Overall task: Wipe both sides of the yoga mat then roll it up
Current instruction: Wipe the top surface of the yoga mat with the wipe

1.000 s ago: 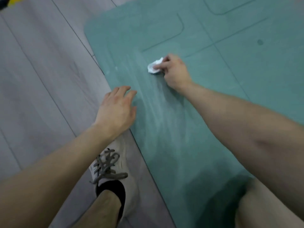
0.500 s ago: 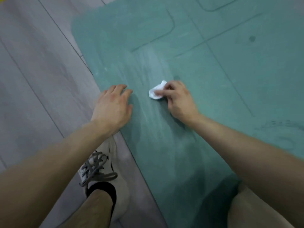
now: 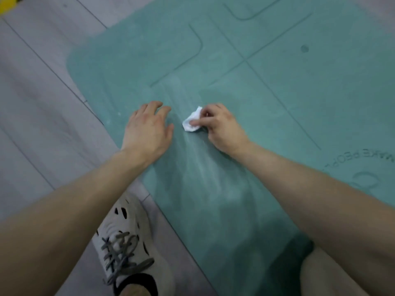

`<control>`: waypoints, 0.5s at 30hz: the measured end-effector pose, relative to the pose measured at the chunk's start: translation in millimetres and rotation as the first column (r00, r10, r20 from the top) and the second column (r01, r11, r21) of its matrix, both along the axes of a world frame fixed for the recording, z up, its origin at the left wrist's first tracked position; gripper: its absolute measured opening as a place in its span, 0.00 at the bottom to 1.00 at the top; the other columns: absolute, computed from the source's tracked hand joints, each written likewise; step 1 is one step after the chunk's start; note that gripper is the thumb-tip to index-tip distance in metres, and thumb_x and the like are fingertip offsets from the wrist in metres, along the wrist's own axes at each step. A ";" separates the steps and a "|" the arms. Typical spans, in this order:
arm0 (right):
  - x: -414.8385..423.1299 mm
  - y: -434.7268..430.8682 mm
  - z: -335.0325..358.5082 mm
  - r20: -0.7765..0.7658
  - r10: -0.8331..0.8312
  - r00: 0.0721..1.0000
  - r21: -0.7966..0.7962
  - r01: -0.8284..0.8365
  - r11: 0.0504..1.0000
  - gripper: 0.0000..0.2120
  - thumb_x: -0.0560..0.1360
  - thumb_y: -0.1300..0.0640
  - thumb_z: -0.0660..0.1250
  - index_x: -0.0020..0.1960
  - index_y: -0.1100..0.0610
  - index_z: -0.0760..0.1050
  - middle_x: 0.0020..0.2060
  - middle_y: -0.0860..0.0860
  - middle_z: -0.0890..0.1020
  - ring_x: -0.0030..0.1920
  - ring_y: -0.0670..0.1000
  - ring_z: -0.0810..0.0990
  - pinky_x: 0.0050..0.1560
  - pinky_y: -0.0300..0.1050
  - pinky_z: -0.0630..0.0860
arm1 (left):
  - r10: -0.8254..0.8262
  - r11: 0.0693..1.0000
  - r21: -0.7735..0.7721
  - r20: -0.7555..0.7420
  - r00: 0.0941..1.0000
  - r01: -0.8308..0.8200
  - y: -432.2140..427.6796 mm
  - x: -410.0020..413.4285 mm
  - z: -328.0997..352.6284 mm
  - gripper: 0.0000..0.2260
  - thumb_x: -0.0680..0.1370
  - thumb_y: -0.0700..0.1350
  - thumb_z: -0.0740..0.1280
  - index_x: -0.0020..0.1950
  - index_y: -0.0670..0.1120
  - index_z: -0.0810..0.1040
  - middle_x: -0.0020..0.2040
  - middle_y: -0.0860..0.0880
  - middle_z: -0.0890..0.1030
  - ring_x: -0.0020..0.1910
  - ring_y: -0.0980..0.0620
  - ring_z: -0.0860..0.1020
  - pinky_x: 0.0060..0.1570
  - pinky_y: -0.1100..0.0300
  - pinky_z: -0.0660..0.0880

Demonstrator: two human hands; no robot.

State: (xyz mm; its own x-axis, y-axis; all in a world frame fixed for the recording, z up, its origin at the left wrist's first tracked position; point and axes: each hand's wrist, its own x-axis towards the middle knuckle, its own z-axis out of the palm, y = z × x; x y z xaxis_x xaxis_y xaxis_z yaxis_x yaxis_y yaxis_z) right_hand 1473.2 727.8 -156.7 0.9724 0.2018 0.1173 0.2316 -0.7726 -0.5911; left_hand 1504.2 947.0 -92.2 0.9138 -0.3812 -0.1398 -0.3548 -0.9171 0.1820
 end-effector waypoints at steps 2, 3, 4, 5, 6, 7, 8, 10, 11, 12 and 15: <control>54.0 8.2 -1.2 -0.003 -0.091 0.996 0.004 0.091 0.996 0.19 0.74 0.67 0.65 0.55 0.49 0.89 0.48 0.54 0.81 0.51 0.61 0.78 0.53 0.50 0.78 | 0.000 1.000 -0.013 0.027 1.000 0.000 0.7 20.8 -3.7 0.20 0.82 0.51 0.65 0.72 0.44 0.76 0.71 0.42 0.75 0.69 0.38 0.74 0.69 0.42 0.71; 77.3 11.4 -1.5 -0.019 -0.139 0.990 0.003 0.139 0.990 0.20 0.74 0.67 0.66 0.55 0.49 0.89 0.48 0.54 0.81 0.52 0.60 0.78 0.54 0.51 0.78 | -0.002 1.000 -0.028 0.043 0.999 0.003 -0.1 31.8 -5.5 0.20 0.82 0.51 0.64 0.71 0.44 0.76 0.71 0.41 0.76 0.68 0.37 0.74 0.69 0.42 0.72; 96.4 14.2 -1.5 -0.037 -0.183 0.982 0.005 0.183 0.983 0.20 0.73 0.67 0.66 0.56 0.50 0.89 0.48 0.54 0.81 0.53 0.60 0.77 0.54 0.53 0.78 | 0.001 0.999 -0.050 0.057 0.998 0.002 -2.2 42.8 -6.9 0.20 0.82 0.51 0.62 0.71 0.43 0.76 0.70 0.41 0.76 0.67 0.37 0.75 0.68 0.41 0.72; 110.5 16.1 -0.6 -0.053 -0.222 0.974 0.011 0.222 0.975 0.20 0.72 0.67 0.66 0.56 0.50 0.89 0.47 0.54 0.80 0.53 0.60 0.77 0.54 0.54 0.78 | 0.008 0.997 -0.076 0.070 0.998 -0.003 -5.9 53.5 -8.0 0.20 0.83 0.51 0.61 0.71 0.43 0.77 0.69 0.41 0.76 0.66 0.37 0.75 0.68 0.41 0.73; 119.9 17.7 -0.1 -0.064 -0.254 0.965 0.019 0.256 0.967 0.20 0.72 0.67 0.66 0.56 0.50 0.88 0.47 0.54 0.79 0.53 0.60 0.77 0.53 0.55 0.78 | 0.013 0.994 -0.105 0.079 0.997 -0.005 -10.7 64.2 -9.2 0.20 0.83 0.50 0.61 0.70 0.42 0.77 0.69 0.41 0.76 0.66 0.37 0.75 0.68 0.41 0.73; 124.4 19.2 0.9 -0.070 -0.278 0.958 0.028 0.281 0.959 0.19 0.73 0.66 0.67 0.56 0.50 0.88 0.47 0.54 0.79 0.53 0.60 0.77 0.53 0.55 0.78 | 0.013 0.991 -0.133 0.087 0.996 -0.001 -15.6 74.6 -10.3 0.19 0.83 0.49 0.61 0.70 0.42 0.77 0.69 0.41 0.77 0.66 0.38 0.75 0.68 0.42 0.73; 124.0 21.0 3.2 -0.071 -0.297 0.952 0.040 0.300 0.953 0.17 0.74 0.64 0.67 0.56 0.50 0.88 0.46 0.54 0.78 0.53 0.59 0.77 0.52 0.54 0.78 | 0.002 0.988 -0.156 0.094 0.996 0.013 -20.9 84.4 -10.8 0.18 0.83 0.49 0.61 0.70 0.42 0.77 0.69 0.41 0.77 0.66 0.38 0.76 0.68 0.43 0.72; 114.6 24.5 11.0 -0.090 -0.334 0.938 0.062 0.340 0.939 0.15 0.77 0.61 0.67 0.57 0.50 0.87 0.47 0.53 0.78 0.54 0.58 0.77 0.53 0.53 0.78 | -0.051 0.984 -0.167 0.086 0.995 0.065 -30.6 101.7 -11.4 0.17 0.85 0.49 0.61 0.69 0.41 0.77 0.69 0.41 0.77 0.66 0.39 0.75 0.68 0.44 0.72; 108.4 25.7 17.0 -0.114 -0.362 0.925 0.067 0.371 0.926 0.14 0.78 0.60 0.66 0.58 0.50 0.87 0.47 0.53 0.78 0.54 0.58 0.78 0.53 0.53 0.78 | -0.093 0.982 -0.157 0.075 0.993 0.104 -33.5 110.1 -10.1 0.18 0.85 0.49 0.60 0.70 0.41 0.77 0.69 0.41 0.77 0.67 0.39 0.75 0.69 0.44 0.72; 101.1 25.4 23.1 -0.147 -0.398 0.906 0.062 0.410 0.910 0.15 0.79 0.60 0.66 0.59 0.50 0.87 0.48 0.54 0.78 0.54 0.58 0.79 0.54 0.54 0.78 | -0.150 0.978 -0.137 0.068 0.986 0.158 -34.6 118.1 -9.0 0.19 0.86 0.50 0.60 0.71 0.41 0.76 0.71 0.41 0.76 0.68 0.39 0.74 0.69 0.44 0.72; 66.6 14.9 36.4 -0.245 -0.548 0.800 -0.024 0.560 0.828 0.16 0.79 0.61 0.66 0.62 0.50 0.85 0.51 0.56 0.78 0.51 0.60 0.80 0.55 0.54 0.78 | -0.307 0.949 -0.065 0.022 0.951 0.308 -34.0 138.9 -7.3 0.23 0.84 0.53 0.55 0.74 0.42 0.74 0.72 0.42 0.76 0.70 0.39 0.73 0.71 0.42 0.71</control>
State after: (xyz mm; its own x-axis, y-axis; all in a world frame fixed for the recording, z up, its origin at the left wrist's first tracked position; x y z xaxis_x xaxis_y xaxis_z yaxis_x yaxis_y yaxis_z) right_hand 1539.8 742.7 -120.3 0.9160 -0.3796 -0.1297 -0.3753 -0.6969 -0.6112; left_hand 1643.1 913.0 -99.5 0.7522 -0.6521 -0.0945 -0.6202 -0.7491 0.2329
